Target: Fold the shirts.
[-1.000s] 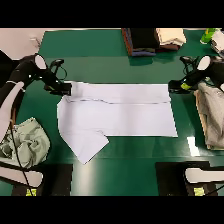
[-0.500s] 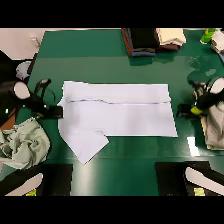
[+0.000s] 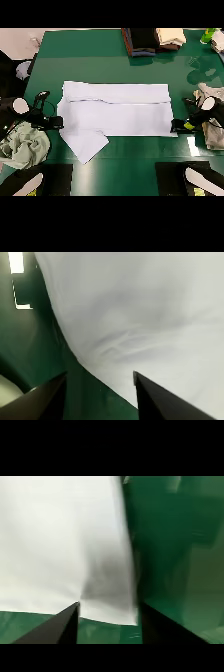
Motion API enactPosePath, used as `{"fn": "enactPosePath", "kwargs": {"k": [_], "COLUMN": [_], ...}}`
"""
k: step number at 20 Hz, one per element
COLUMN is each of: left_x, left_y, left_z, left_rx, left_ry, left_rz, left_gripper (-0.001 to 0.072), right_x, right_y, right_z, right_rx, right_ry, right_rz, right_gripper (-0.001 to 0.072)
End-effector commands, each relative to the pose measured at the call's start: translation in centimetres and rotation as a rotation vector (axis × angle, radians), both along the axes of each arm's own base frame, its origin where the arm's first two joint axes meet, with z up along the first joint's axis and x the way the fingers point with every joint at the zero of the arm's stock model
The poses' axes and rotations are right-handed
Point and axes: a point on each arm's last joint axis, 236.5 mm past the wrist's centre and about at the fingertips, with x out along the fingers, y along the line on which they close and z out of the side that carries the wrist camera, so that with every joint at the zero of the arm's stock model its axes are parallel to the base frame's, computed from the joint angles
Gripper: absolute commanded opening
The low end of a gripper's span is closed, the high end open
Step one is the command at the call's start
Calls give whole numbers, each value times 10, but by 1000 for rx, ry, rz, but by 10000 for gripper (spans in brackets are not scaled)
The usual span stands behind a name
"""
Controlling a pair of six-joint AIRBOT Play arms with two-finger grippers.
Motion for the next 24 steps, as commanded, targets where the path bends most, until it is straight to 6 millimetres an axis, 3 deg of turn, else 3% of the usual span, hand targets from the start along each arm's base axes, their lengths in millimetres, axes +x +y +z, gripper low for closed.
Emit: {"fn": "enactPosePath", "kwargs": {"k": [1,4,6,9,17,18,20,21,24], "left_x": [-6,-19,-34,-50,-44,-41,-38,-37,-42], "left_y": [-1,0,0,-17,-43,-47,-51,-51,-44], "left_z": [-1,-5,-16,-35,-57,-56,-56,-54,-42], "left_rx": [-4,-1,-4,-81,-156,-156,-160,-159,-119], "left_ry": [18,72,120,168,99,81,60,56,87], "left_rz": [-1,-9,-10,24,54,42,28,23,-35], "left_gripper": [480,481,483,522,519,473,111,24,23], "right_x": [5,12,13,15,15,15,13,13,6], "right_y": [15,17,16,16,16,16,16,17,17], "right_z": [-4,5,12,17,17,17,17,17,17], "right_rx": [3,-4,-12,-13,-11,-11,-10,-10,-6], "right_ry": [-29,-90,-119,-141,-140,-139,-133,-130,-104], "right_rz": [34,49,52,51,50,50,51,52,57], "right_gripper": [281,20,20,20,20,21,20,20,20]}}
